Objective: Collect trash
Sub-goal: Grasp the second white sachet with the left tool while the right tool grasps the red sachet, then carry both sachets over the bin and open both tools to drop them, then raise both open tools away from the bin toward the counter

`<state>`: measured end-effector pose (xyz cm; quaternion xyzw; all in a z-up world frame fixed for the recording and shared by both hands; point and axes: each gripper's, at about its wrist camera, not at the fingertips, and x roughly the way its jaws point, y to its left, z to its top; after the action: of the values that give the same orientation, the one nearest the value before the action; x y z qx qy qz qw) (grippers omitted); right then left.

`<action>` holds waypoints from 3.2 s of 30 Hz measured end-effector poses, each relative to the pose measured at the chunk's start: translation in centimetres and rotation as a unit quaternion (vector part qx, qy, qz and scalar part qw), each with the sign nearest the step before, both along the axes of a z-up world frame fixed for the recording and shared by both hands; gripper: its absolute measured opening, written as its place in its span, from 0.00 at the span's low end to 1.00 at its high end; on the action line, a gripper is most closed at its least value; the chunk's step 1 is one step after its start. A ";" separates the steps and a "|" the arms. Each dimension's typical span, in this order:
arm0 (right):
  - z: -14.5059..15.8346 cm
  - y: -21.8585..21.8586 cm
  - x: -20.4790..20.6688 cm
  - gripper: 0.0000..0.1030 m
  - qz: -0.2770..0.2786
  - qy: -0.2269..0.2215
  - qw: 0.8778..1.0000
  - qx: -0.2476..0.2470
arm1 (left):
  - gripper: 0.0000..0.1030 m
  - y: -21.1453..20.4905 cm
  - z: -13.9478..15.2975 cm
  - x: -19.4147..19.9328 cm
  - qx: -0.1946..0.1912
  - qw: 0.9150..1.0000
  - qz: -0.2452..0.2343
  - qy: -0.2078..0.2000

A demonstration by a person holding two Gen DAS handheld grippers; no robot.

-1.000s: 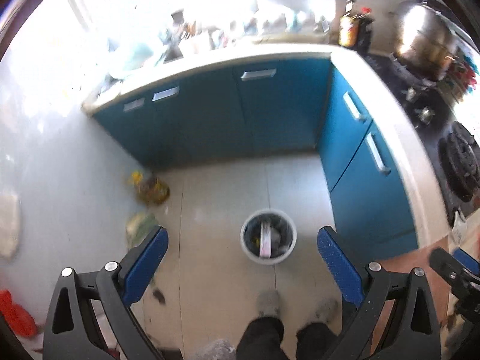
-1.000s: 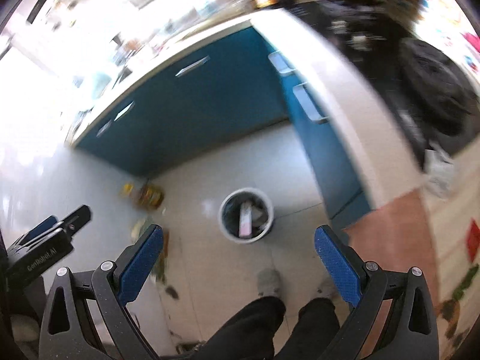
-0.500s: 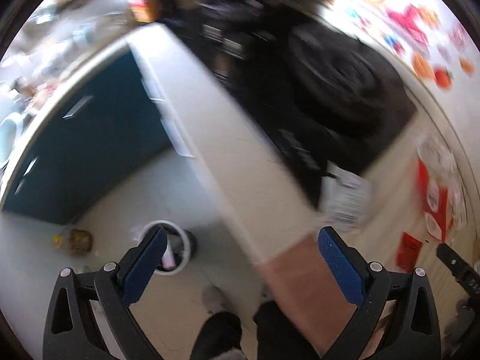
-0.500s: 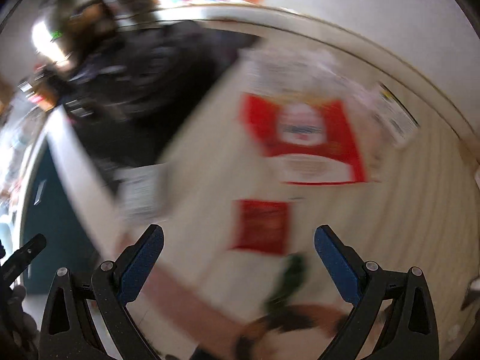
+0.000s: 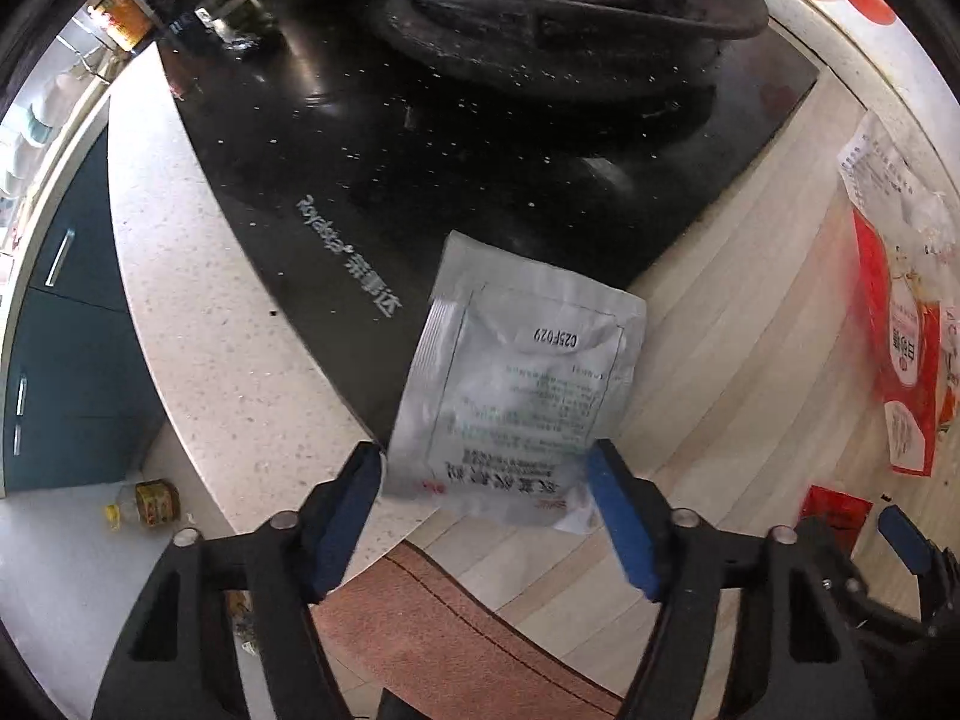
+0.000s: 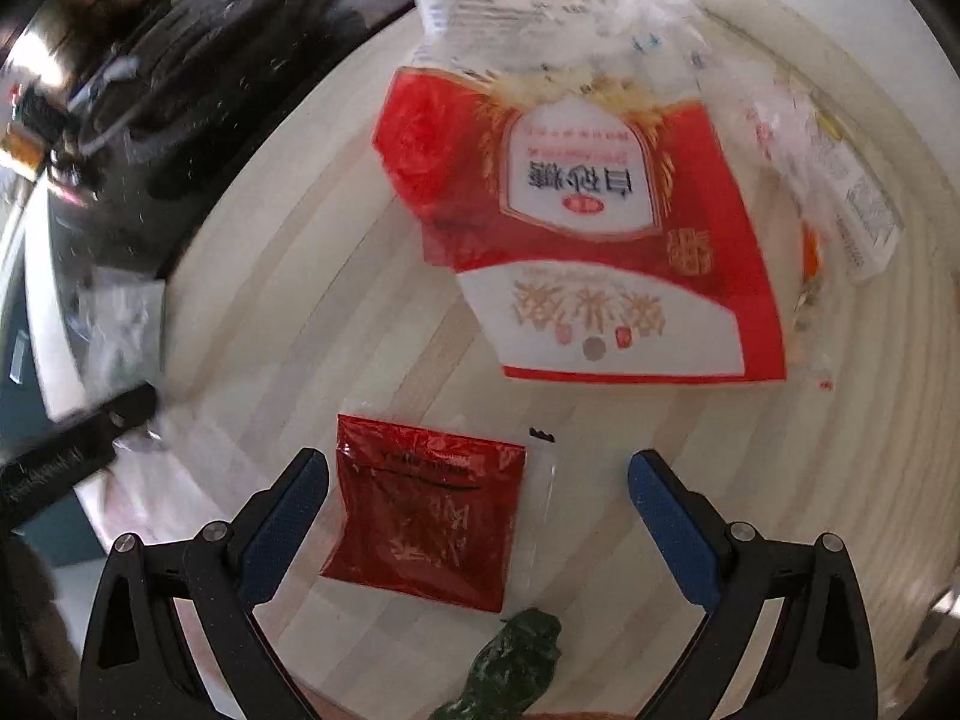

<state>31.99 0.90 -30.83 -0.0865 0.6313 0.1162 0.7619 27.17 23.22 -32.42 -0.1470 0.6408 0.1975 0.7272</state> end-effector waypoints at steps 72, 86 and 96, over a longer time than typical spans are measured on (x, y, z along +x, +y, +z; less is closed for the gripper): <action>-53.6 51.1 -34.4 0.63 0.349 0.179 0.920 0.010 | 0.99 37.7 -48.7 -45.7 -0.151 0.922 0.336 0.119; -41.6 47.7 -36.7 1.00 0.404 0.073 0.911 -0.050 | 1.00 34.3 -35.8 -49.5 -0.015 0.934 0.346 0.087; -25.0 43.8 -37.7 1.00 0.408 0.026 0.912 -0.037 | 1.00 30.1 -21.4 -51.4 -0.022 0.930 0.368 0.020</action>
<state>-5.67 44.69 -55.88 -0.3615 0.5649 0.3955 0.6275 -24.19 53.34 -53.80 -0.3845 0.5602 0.4395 0.5875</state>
